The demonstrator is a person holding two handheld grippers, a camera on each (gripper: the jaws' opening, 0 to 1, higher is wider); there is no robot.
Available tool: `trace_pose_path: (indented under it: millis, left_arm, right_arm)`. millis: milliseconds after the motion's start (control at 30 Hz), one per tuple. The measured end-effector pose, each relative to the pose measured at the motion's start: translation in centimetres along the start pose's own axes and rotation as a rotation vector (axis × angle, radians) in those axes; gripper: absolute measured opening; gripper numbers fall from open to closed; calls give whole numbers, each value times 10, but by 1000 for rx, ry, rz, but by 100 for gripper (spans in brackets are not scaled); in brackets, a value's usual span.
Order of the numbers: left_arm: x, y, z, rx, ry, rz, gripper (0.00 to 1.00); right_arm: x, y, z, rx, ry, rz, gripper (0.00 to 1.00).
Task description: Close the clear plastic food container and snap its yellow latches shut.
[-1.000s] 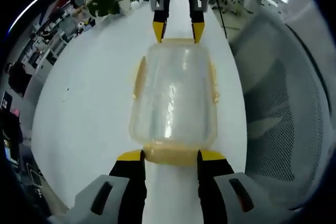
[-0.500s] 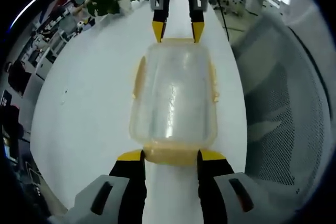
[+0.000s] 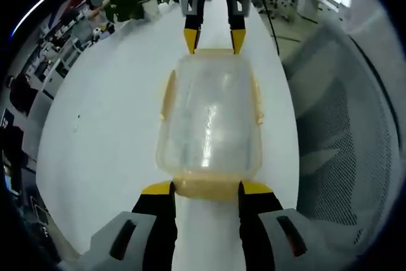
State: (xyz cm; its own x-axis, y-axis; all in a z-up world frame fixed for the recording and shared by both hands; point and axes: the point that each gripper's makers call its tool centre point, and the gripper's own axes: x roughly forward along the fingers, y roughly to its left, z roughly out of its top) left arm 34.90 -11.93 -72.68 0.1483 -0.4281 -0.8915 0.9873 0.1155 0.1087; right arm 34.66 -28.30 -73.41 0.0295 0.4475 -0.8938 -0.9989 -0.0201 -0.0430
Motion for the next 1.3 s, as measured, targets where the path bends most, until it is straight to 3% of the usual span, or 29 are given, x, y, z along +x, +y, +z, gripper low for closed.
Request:
trace_pose_path:
  millis: [733,1300]
  left_arm:
    - [10,0,20,14,-4,-7,36]
    - [22,2,26,26,0,-17,36]
  right_arm:
    - [-9,0,-22,16,-2,-6,35]
    - [-7,0,-33,40,-8,2,35]
